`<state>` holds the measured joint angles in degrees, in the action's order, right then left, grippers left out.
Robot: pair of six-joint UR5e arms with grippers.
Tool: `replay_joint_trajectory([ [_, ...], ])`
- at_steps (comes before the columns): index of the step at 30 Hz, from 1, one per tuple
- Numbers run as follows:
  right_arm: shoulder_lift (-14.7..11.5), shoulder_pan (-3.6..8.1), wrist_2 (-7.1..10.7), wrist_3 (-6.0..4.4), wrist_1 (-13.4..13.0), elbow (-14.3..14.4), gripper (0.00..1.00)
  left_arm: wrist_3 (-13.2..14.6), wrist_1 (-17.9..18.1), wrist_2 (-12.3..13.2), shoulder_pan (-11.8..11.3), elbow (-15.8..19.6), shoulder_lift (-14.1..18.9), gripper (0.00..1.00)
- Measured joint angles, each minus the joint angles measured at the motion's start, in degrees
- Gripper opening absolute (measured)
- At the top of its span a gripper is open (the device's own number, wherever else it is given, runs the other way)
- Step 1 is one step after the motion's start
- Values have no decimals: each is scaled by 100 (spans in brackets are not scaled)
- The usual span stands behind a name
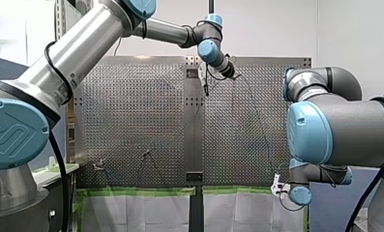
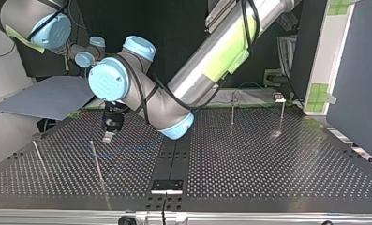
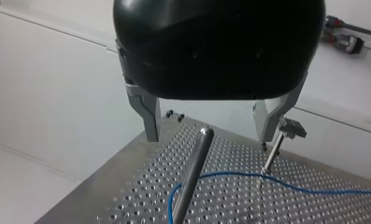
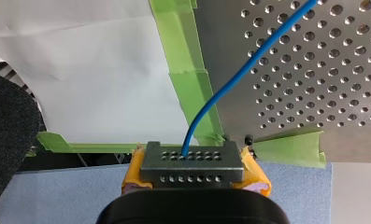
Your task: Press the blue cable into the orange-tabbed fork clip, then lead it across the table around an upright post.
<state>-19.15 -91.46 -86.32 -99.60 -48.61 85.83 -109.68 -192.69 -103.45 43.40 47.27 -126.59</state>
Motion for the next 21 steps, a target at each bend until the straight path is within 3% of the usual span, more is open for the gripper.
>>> replay_joint_trajectory([
  [6,0,-2,2,0,0,-2,0,8,-59,-297,3,0,-2,99],
  [21,2,1,3,-8,0,0,0,-14,-111,-577,10,0,-1,99],
])
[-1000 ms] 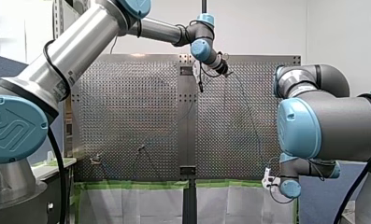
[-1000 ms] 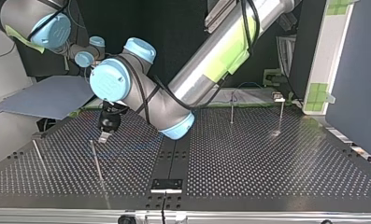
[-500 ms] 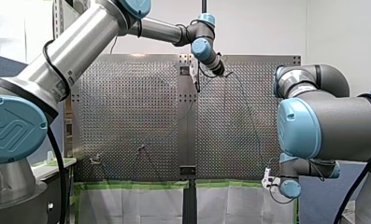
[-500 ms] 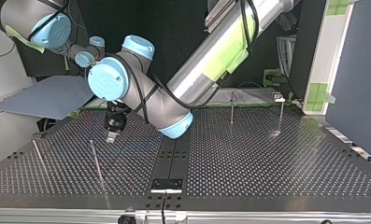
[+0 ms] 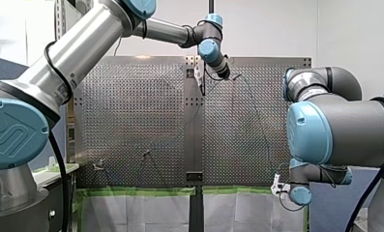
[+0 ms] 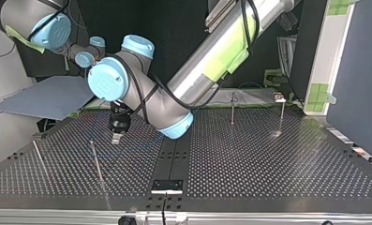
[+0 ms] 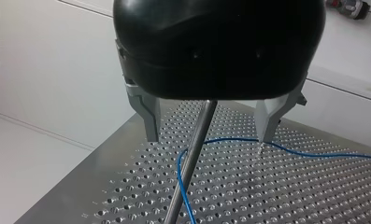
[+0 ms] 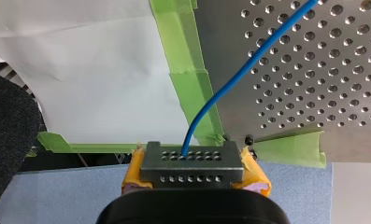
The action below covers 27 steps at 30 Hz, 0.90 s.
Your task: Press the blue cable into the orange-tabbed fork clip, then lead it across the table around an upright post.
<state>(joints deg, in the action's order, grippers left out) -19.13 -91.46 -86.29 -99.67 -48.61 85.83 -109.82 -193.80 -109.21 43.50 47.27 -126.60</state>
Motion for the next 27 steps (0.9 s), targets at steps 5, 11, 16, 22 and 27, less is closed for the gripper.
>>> replay_joint_trajectory([
  [5,0,-1,1,-1,0,-1,0,-4,-6,-22,1,0,0,99],
  [11,0,-3,5,2,0,-1,0,4,-38,-25,2,0,1,99],
  [16,-1,-4,5,4,0,-1,0,65,-168,-41,4,3,1,99],
  [22,-1,-1,6,0,0,-1,0,333,-280,-213,27,205,162,99],
  [27,-1,-4,6,6,0,0,0,258,-22,-150,-16,510,460,99],
])
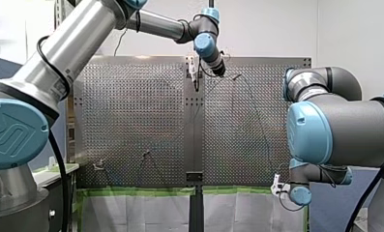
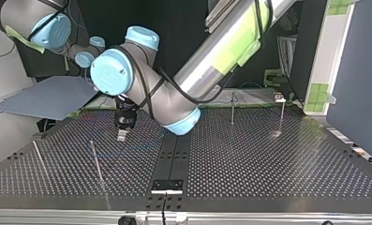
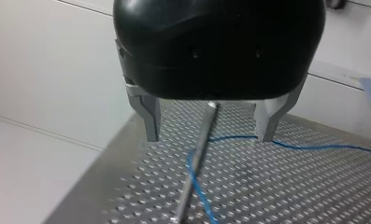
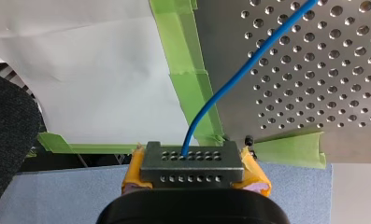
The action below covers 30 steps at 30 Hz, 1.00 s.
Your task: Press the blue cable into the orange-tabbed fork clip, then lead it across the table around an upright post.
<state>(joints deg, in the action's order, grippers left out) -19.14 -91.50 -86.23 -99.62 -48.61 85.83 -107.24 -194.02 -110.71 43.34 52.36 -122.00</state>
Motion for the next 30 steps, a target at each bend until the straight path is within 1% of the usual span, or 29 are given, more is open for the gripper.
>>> replay_joint_trajectory([
  [3,0,-1,1,7,0,0,0,-151,170,48,-46,175,175,99],
  [8,1,-17,7,10,0,0,0,-428,454,56,-142,461,460,99],
  [14,1,-15,9,10,12,0,0,-641,758,17,-228,764,762,99],
  [30,1,-7,9,20,17,0,0,-836,1593,70,-295,1600,1599,99],
])
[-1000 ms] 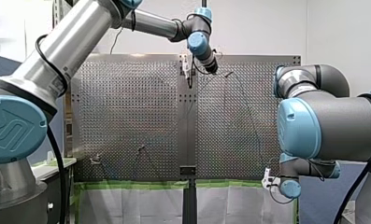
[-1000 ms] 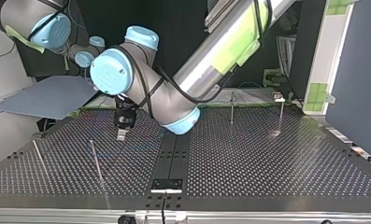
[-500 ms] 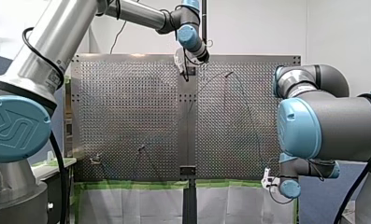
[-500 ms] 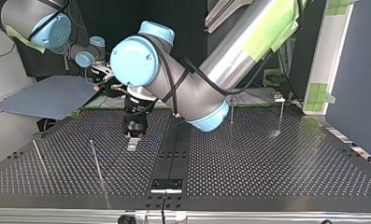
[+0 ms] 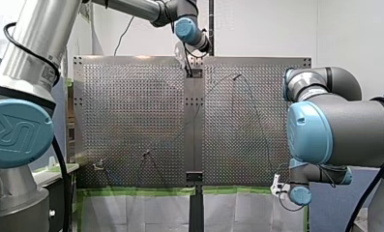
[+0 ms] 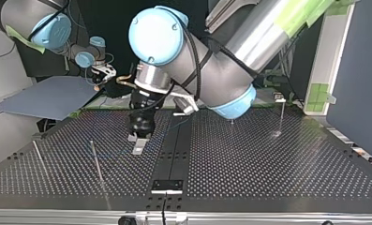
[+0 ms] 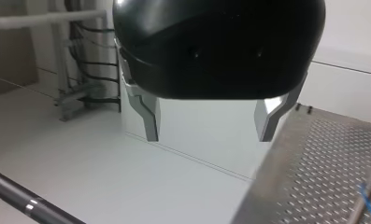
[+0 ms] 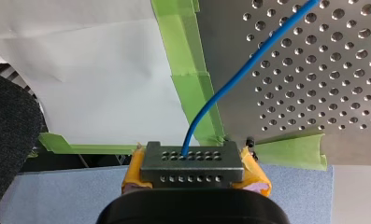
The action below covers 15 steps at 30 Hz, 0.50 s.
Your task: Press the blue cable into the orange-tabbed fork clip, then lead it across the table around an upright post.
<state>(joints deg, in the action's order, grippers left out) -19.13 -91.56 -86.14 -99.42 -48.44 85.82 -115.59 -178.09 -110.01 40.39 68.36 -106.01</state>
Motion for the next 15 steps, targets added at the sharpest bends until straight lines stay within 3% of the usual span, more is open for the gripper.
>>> replay_joint_trajectory([
  [15,0,-12,0,8,0,1,0,-11,850,0,1,851,851,99],
])
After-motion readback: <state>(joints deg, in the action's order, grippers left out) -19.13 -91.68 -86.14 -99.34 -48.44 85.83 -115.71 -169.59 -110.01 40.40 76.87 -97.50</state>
